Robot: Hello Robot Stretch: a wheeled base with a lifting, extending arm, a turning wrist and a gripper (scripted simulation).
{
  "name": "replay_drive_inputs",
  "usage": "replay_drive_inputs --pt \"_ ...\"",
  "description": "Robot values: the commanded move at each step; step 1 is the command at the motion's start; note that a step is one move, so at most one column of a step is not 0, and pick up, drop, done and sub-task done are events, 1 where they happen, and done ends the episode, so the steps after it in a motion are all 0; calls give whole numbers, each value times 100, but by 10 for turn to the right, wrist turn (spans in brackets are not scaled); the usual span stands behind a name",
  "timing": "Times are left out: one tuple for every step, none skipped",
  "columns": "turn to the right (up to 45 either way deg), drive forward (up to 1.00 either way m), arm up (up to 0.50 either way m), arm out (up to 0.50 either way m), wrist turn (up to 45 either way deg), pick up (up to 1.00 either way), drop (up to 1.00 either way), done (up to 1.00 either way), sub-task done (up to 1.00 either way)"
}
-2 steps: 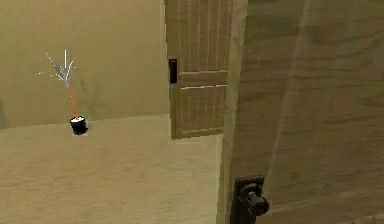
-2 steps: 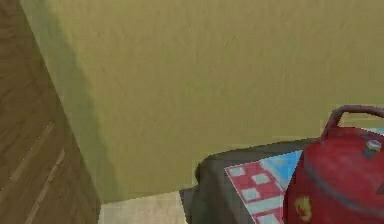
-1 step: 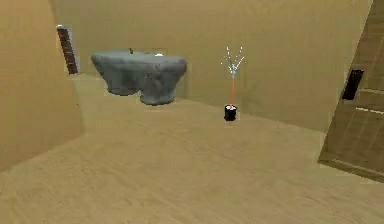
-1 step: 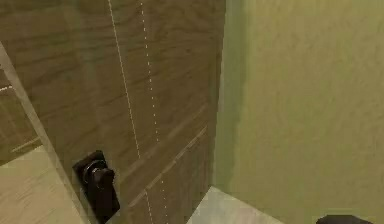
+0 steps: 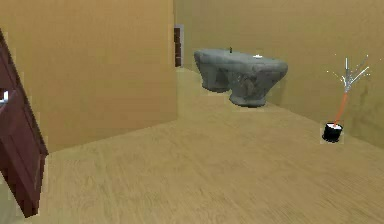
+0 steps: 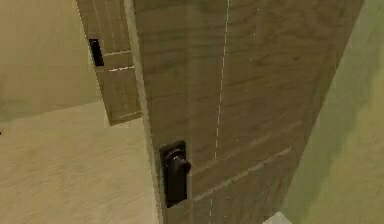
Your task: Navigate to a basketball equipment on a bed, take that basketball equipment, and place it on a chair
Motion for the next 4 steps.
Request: replay_drive_inputs --pt "0 45 0 0 0 0 0 0 0" --pt "-450 0 0 0 0 0 0 0 0" --pt "-150 0 0 0 0 0 0 0 0" --pt "0 75 0 0 0 0 0 0 0"
